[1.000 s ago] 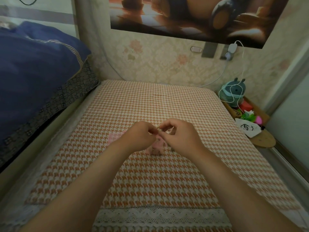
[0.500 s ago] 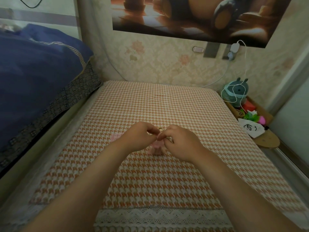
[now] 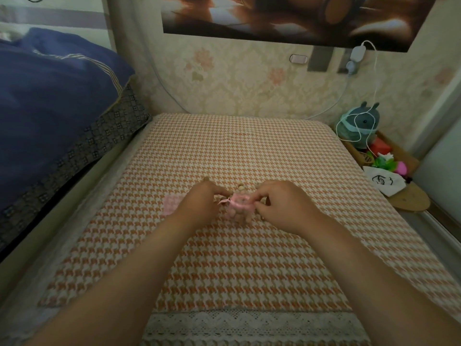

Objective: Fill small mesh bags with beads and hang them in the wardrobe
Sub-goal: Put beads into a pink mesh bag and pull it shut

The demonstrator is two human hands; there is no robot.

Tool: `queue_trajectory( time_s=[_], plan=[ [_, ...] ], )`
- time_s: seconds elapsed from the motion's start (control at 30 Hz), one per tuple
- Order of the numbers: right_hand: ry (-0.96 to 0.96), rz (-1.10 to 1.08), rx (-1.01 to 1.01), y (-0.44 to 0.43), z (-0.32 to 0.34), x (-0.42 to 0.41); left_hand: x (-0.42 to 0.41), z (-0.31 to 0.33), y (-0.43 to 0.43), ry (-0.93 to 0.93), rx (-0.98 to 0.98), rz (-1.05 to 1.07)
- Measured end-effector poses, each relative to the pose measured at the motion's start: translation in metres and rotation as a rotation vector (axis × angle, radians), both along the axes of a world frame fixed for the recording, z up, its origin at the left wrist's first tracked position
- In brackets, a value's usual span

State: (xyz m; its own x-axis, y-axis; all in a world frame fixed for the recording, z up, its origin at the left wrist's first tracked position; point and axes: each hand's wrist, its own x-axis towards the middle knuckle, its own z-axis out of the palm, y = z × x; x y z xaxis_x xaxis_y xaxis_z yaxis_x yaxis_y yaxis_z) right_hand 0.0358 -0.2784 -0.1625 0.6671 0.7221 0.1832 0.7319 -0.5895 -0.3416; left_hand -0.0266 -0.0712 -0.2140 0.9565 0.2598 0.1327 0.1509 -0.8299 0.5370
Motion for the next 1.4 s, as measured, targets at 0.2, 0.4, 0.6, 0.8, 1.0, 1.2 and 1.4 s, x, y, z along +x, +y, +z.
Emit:
queue_trajectory(
  time_s=[0.2,0.4,0.6,0.8,1.0,1.2,1.4],
  plan=[
    [-0.024,0.024,0.028,0.004,-0.006,0.001,0.006,-0.01,-0.005,-0.004,0.023,-0.063],
    [-0.035,0.034,0.039,0.003,-0.006,-0.003,0.006,-0.003,-0.004,-0.027,-0.093,0.062],
    [-0.025,0.041,0.019,0.005,-0.005,-0.002,0.001,0.048,-0.014,-0.272,-0.411,0.101],
    [-0.04,0.008,-0.005,0.003,-0.003,-0.005,-0.014,0.061,-0.031,-0.145,-0.288,-0.076],
    [-0.033,0.005,0.013,0.002,-0.005,-0.006,-0.014,0.052,-0.03,-0.042,-0.239,-0.063],
    [0.019,0.013,0.06,-0.001,-0.003,-0.006,-0.018,0.057,-0.031,0.036,-0.19,-0.103],
    [0.085,-0.107,0.145,-0.014,-0.005,0.011,-0.019,0.059,-0.029,0.055,-0.122,-0.04]
  ],
)
